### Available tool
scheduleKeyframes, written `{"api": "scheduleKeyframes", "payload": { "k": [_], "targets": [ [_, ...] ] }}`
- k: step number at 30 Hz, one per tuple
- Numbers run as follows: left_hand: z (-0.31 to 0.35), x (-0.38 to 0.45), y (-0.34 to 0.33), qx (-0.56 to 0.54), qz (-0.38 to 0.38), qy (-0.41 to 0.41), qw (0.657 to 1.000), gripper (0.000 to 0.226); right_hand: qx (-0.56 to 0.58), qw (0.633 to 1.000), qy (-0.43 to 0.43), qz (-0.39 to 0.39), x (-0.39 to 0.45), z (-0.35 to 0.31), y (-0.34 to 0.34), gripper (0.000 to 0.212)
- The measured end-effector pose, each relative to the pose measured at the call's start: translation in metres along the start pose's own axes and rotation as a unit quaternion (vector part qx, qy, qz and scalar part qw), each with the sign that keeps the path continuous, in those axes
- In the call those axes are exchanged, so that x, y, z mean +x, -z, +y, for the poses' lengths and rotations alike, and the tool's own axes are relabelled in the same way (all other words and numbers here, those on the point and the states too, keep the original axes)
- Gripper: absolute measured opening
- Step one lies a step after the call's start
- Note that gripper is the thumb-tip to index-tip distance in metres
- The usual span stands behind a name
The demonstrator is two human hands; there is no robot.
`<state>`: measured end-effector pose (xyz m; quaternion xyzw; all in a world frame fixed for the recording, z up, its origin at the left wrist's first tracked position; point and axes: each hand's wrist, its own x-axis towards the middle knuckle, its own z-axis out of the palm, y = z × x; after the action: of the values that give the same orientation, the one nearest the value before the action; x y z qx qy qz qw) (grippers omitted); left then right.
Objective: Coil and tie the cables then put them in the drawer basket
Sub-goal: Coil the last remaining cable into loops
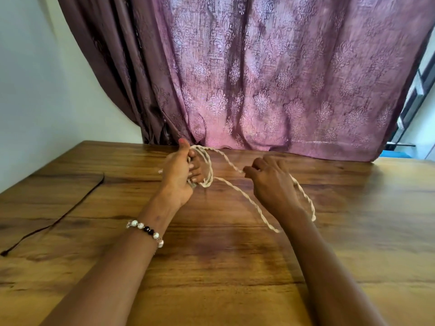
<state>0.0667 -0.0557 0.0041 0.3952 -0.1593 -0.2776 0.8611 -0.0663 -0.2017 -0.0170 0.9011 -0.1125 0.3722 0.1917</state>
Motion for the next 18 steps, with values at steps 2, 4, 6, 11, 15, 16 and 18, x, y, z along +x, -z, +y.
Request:
{"api": "scheduleKeyframes", "payload": {
  "k": [2, 4, 6, 11, 15, 16, 18],
  "targets": [
    [0.0, -0.002, 0.0, -0.019, -0.031, -0.019, 0.999, 0.045, -0.002, 0.999, 0.05, 0.013, 0.0, -0.005, 0.004, 0.02],
    [0.0, -0.003, 0.001, -0.018, -0.047, -0.043, 0.998, 0.043, 0.015, 0.996, 0.085, 0.019, 0.002, -0.013, 0.014, 0.027],
    [0.001, -0.004, 0.0, -0.002, -0.056, -0.07, 0.996, 0.04, 0.038, 0.993, 0.104, 0.03, 0.004, -0.023, 0.024, 0.028],
    [0.001, -0.01, -0.006, 0.062, -0.067, -0.093, 0.991, 0.031, 0.084, 0.986, 0.131, 0.053, 0.005, -0.04, 0.029, 0.025],
    [-0.002, -0.017, -0.009, 0.078, -0.131, -0.066, 0.986, 0.028, 0.154, 0.98, 0.102, 0.076, 0.007, -0.035, 0.023, 0.017],
    [-0.005, -0.018, -0.009, 0.093, -0.138, -0.063, 0.984, 0.026, 0.191, 0.973, 0.092, 0.089, 0.008, -0.033, 0.023, 0.019],
    [-0.011, -0.019, -0.008, 0.145, -0.143, -0.067, 0.977, 0.02, 0.27, 0.955, 0.07, 0.096, 0.009, -0.029, 0.027, 0.024]
  ]
}}
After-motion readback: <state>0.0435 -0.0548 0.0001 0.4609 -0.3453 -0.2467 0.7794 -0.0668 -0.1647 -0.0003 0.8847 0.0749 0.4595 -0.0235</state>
